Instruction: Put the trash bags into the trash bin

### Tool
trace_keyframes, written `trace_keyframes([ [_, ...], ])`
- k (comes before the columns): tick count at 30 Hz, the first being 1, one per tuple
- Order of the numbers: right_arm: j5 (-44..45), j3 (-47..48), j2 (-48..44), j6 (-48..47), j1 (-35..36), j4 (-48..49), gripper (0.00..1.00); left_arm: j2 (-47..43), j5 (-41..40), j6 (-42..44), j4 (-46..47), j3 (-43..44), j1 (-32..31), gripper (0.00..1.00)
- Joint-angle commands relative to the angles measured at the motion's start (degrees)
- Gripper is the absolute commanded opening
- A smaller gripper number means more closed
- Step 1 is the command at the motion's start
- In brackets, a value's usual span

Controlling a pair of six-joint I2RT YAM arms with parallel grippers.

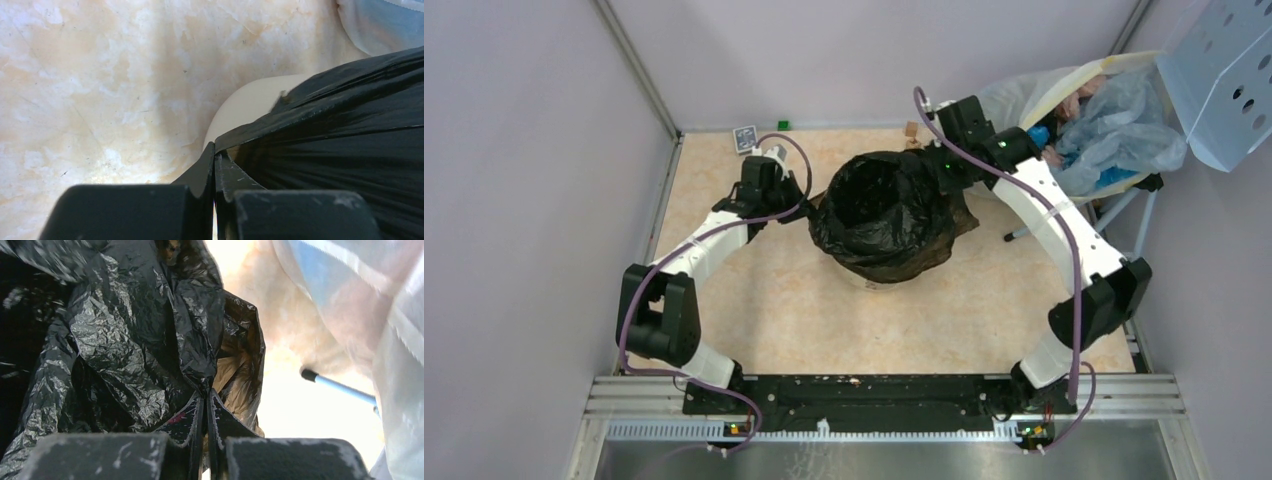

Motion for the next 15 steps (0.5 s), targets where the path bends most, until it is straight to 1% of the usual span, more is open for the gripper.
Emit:
trace_keyframes([
  [1, -3.9, -9.3, -8.0, 2.0, -4.3, 4.4, 0.0, -1.3, 1.9, 0.0, 1.1, 1.0, 0.3, 0.0],
  [4, -6.1, -14.4, -10.3, 2.6, -5.2, 6.9, 0.0, -0.6, 3.1, -0.3, 1.1, 0.8, 0.2, 0.0],
  [7, -7.3, -14.7, -12.0, 2.8, -5.3, 8.6, 0.0, -0.6, 3.2, -0.1, 1.2, 0.8, 0.2, 0.0],
  [11, -10.2, -8.8, -11.4, 2.9, -5.2, 8.5, 0.0, -1.1, 2.5, 0.4, 1.0, 1.5, 0.2, 0.0],
  [15, -17.8, -2.4, -10.1, 4.6, -5.3, 10.3, 0.0, -1.3, 1.7, 0.9, 0.5, 2.7, 0.2, 0.0],
])
